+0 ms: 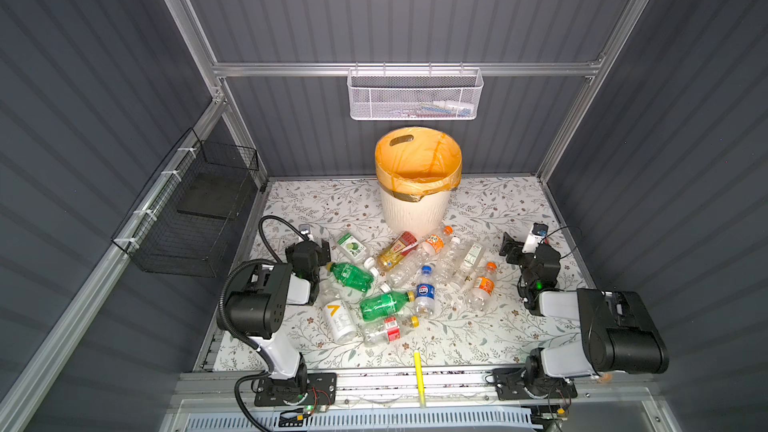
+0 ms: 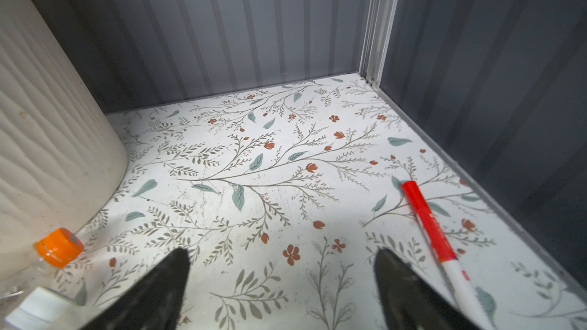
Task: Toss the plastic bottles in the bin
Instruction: 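Move both grippers from rest toward the bottle cluster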
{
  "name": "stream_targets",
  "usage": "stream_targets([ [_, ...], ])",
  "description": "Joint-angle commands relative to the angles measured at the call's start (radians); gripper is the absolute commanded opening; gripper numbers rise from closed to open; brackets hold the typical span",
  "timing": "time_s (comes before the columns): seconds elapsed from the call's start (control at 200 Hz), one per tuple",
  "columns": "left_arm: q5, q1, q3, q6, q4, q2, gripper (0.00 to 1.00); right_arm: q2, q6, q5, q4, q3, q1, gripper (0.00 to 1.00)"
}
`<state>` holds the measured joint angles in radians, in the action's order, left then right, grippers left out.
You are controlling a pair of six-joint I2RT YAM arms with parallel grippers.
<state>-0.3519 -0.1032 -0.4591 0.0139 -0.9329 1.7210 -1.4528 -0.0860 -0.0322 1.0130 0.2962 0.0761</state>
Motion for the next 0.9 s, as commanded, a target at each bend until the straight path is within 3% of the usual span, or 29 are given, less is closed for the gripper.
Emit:
stream_targets([
  [0.0, -0.073, 0.000, -0.021, 0.011, 0.085, -0.083, 0.86, 0.030, -0.010, -0.002, -0.063, 0.035, 0.004, 0.80],
  [0.11, -0.173, 0.000, -0.130, 0.087, 0.424, -0.255, 0.87, 0.177, -0.080, -0.148, -0.552, 0.248, 0.005, 0.79],
  [0.225, -0.215, 0.000, -0.327, 0.256, 0.853, -0.343, 0.87, 0.242, -0.209, -0.117, -0.941, 0.435, -0.017, 0.76],
  [0.31, -0.141, -0.001, -0.392, 0.353, 1.001, -0.385, 0.87, 0.285, -0.322, -0.093, -1.167, 0.500, -0.062, 0.76],
  [0.525, 0.045, -0.010, -0.402, 0.461, 1.188, -0.497, 0.88, 0.409, -0.523, -0.039, -1.432, 0.445, -0.229, 0.77],
  [0.72, 0.142, -0.012, -0.389, 0.480, 1.280, -0.517, 0.90, 0.378, -0.641, 0.013, -1.535, 0.388, -0.296, 0.76],
  [0.896, 0.189, -0.013, -0.382, 0.474, 1.298, -0.523, 0.91, 0.354, -0.685, -0.009, -1.548, 0.345, -0.360, 0.76],
])
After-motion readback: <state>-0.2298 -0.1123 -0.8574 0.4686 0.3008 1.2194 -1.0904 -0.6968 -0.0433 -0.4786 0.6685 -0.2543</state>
